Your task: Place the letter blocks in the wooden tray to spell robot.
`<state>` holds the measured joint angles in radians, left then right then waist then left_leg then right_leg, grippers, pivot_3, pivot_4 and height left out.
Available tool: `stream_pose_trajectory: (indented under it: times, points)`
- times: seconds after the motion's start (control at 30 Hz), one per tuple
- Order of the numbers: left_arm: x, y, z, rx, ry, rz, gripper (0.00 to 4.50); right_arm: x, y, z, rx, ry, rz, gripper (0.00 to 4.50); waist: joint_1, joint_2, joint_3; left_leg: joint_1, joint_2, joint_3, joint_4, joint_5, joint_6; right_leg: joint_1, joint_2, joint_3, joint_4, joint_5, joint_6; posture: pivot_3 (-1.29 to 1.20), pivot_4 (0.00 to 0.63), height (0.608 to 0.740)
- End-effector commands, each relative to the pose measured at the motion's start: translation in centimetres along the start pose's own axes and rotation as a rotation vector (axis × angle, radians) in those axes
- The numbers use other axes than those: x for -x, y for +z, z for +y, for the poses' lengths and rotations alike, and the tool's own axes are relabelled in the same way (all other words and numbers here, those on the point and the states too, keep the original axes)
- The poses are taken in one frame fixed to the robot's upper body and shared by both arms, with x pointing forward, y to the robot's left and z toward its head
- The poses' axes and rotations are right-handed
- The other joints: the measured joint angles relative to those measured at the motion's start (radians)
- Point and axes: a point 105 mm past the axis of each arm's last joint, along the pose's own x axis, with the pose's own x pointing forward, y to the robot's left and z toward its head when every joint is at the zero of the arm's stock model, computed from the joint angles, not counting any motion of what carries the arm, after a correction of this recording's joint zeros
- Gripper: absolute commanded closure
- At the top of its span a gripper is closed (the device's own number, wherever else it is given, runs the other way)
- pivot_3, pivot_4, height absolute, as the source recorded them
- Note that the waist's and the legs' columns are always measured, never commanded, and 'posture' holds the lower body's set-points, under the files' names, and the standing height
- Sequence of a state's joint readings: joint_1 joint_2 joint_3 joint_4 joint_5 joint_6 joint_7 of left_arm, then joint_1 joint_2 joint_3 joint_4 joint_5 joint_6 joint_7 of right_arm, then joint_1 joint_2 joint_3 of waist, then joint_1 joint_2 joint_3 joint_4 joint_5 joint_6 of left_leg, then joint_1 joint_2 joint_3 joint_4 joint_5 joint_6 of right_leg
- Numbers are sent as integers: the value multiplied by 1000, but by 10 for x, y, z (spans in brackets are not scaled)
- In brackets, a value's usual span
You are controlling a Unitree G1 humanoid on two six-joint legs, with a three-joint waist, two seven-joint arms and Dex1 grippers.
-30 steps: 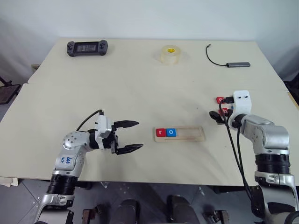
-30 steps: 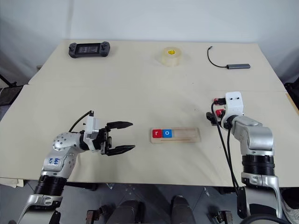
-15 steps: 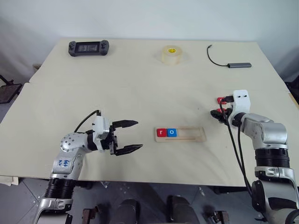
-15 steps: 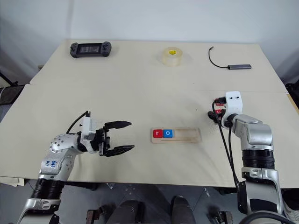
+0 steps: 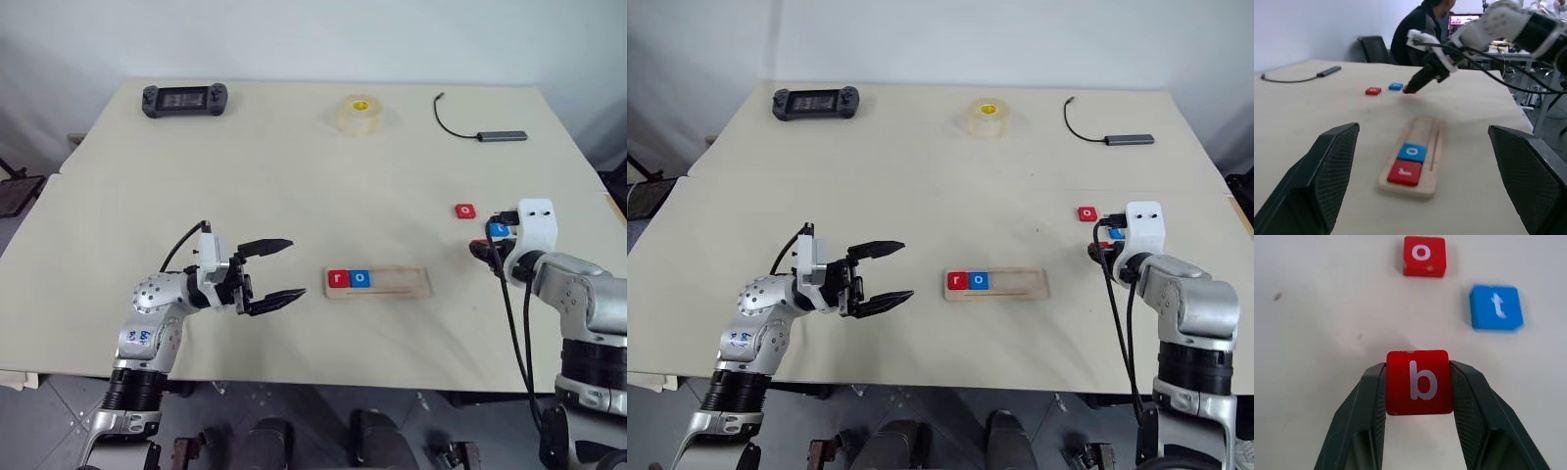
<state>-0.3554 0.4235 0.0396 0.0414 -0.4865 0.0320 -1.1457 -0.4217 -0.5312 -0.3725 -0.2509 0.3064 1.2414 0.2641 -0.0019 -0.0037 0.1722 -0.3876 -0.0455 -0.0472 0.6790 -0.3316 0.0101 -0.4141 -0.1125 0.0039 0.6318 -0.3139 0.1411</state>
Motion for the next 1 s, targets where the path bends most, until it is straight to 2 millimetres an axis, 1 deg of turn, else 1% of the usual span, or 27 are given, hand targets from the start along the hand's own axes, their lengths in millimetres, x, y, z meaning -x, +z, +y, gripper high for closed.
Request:
stream_pose_trajectory:
  times: [0.03, 0.13, 0.2, 0.27, 0.3, 0.33, 0.4, 0.5, 0.57, 0.67, 0.77, 0.83, 0.87, 0.93, 1.0]
  points:
    - [-3, 11, 1, -32, -12, -40, 0, 20, -5, 14, -22, -5, -20, 3030, -1, 0, 0, 0, 0, 0, 0, 0, 0, 0, 0, 0, 0, 0, 0, 0, 150, 740]
    - [-5, 11, 1, -28, -22, -41, 0, 27, -18, 23, -49, -11, -2, 3030, -1, 0, 0, 0, 0, 1, 0, 0, 0, 0, 0, 1, -2, 0, 0, 0, 150, 740]
    - [-6, 11, 1, -27, -29, -42, 0, 29, -24, 24, -54, -25, 14, 3030, 0, 0, 0, 0, -1, 0, 0, 0, 0, 0, 1, 1, -2, 0, 0, 0, 150, 740]
    - [-8, 11, 2, -27, -34, -43, 0, 29, -26, 20, -58, -39, 19, 2309, 2, 0, 0, 0, -1, 0, 0, 0, 0, 0, 2, 1, -2, 0, 0, 0, 150, 740]
    - [-8, 11, 2, -27, -37, -43, 0, 28, -27, 19, -61, -42, 19, 2076, 2, 0, 0, 0, -2, 0, 0, 0, 0, 0, 2, 0, -2, 0, 0, 0, 150, 740]
    - [-9, 11, 2, -28, -38, -43, 0, 28, -25, 18, -61, -36, 17, 1737, 1, 0, 0, 0, -2, 0, 0, 0, 0, 0, 2, 0, -2, 0, 0, 0, 150, 740]
    - [-9, 12, 3, -31, -38, -42, 0, 28, -18, 17, -46, -1, 9, 1052, 1, 0, 0, 0, -2, 0, 0, 0, 0, 0, 2, 1, -2, 0, 0, 0, 150, 740]
    - [-8, 13, 3, -34, -34, -38, 0, 33, 0, 20, 54, 152, -22, 93, 0, 1, 0, 0, -3, 0, 0, 0, 1, 0, 2, 0, -3, 0, 0, 0, 150, 740]
    - [-7, 13, 3, -34, -33, -35, 0, 37, 5, 19, 149, 249, -12, 93, 0, 1, 0, 0, -3, 1, -1, 0, 1, 0, 2, 0, -3, 0, 0, 0, 150, 740]
    - [-7, 13, 3, -35, -32, -33, 0, 41, 5, 11, 313, 382, 27, 93, 1, 0, 0, 1, -2, 1, -1, 0, 2, 1, 3, 0, -4, 0, 1, 0, 150, 740]
    - [-7, 14, 3, -37, -34, -33, 0, 46, 1, 8, 533, 609, 24, 93, 1, 0, 1, 1, -2, 1, 0, 0, 2, 2, 3, 0, -5, 1, 2, 0, 150, 740]
    - [-8, 14, 2, -38, -41, -34, 0, 42, -3, 0, 617, 662, 39, 93, -1, 0, 1, 1, -2, 2, 0, 0, 3, 3, 3, 0, -5, 2, 4, 0, 150, 740]
    - [-9, 15, 1, -39, -47, -35, 0, 32, -6, -10, 708, 663, 60, 93, -3, 0, 1, 1, -2, 3, 1, 0, 3, 3, 3, 1, -6, 2, 4, 0, 150, 740]
    - [-10, 15, 0, -39, -53, -35, 0, 21, -12, -21, 832, 683, 99, 93, -8, 0, 2, 2, -3, 5, 2, 0, 4, 3, 3, 2, -6, 3, 5, 0, 150, 740]
    - [-11, 16, -1, -40, -56, -34, 0, 13, -13, -24, 866, 716, 115, 93, -8, 0, 2, 2, -3, 5, 2, 1, 4, 3, 2, 2, -6, 3, 5, 0, 150, 740]
